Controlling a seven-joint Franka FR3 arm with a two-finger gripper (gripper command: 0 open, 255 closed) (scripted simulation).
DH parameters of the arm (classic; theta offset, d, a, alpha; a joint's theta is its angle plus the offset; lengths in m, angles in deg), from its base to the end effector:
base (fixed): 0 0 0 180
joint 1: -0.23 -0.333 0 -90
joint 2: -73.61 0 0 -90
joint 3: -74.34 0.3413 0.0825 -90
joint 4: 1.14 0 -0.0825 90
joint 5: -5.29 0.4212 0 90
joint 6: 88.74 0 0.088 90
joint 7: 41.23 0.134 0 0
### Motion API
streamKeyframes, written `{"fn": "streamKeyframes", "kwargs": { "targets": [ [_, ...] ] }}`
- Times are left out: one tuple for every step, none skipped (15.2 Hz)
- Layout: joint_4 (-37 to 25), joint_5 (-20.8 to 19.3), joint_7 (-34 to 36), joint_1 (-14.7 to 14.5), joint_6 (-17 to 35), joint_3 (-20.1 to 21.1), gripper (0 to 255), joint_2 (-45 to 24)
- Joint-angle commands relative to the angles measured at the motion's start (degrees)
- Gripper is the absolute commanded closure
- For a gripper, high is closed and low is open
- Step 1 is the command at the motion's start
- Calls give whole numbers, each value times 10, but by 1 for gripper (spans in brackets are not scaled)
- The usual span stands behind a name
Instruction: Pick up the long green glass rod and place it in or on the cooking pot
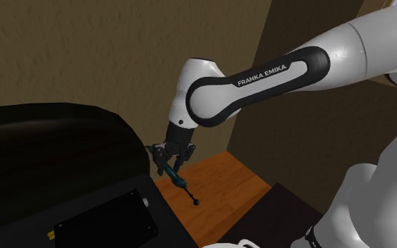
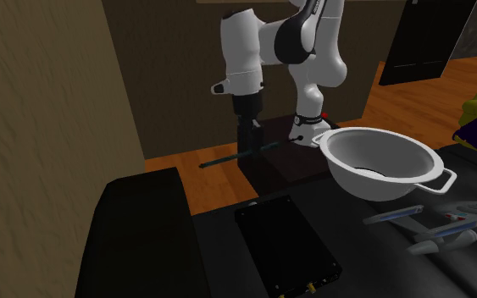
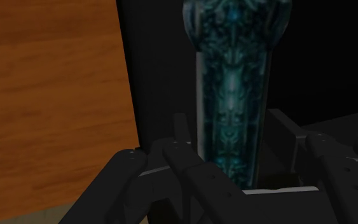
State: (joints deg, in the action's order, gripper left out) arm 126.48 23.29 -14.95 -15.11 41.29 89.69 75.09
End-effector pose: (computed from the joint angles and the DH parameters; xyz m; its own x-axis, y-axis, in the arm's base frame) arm 0.4748 0.2986 0.3680 0.9916 -0.1090 -0.0691 -0.1224 -0.9638 -0.2368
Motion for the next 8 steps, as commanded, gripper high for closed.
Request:
{"fn": "streamKeyframes", "kwargs": {
  "targets": [
    [-6, -1, 4, 0, -15, 0, 255, 9],
    [-10, -1, 5, 1, -23, -1, 255, 13],
    [-14, -2, 7, 1, -30, -1, 255, 16],
    [-19, -3, 8, 1, -38, -2, 255, 20],
    [-23, -3, 10, 2, -45, -2, 255, 23],
    [-27, -4, 11, 2, -53, -2, 255, 26],
    [-32, -4, 13, 2, -60, -3, 255, 30],
    [-37, -5, 14, 3, -68, -3, 255, 32]
  ]
}}
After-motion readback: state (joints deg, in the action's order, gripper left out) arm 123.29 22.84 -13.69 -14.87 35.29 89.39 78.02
